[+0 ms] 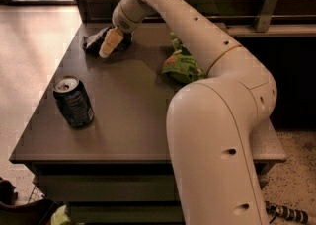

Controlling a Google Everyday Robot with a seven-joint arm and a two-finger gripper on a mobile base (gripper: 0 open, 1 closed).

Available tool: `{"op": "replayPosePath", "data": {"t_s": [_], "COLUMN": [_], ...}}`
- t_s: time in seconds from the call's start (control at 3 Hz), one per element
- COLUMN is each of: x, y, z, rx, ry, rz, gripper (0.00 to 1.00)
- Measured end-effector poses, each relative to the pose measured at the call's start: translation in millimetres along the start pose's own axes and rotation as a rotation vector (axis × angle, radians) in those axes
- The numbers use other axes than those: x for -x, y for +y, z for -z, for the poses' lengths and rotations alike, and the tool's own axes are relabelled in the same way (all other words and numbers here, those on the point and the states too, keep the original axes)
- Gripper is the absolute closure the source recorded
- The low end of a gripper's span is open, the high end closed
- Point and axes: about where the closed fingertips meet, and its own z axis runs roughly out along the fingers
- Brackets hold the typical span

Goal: Pick blue chip bag

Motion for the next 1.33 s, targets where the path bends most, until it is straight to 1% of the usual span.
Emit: {"op": "replayPosePath", "data": {"t_s": [0.33, 1.33], "x": [9, 9], "y": [6, 12], "z": [-13, -25], "rx": [-0.003, 0.011], "ry": [-0.032, -0.032], "rz": [0.005, 0.006], "gripper": [0.15, 0.85]}}
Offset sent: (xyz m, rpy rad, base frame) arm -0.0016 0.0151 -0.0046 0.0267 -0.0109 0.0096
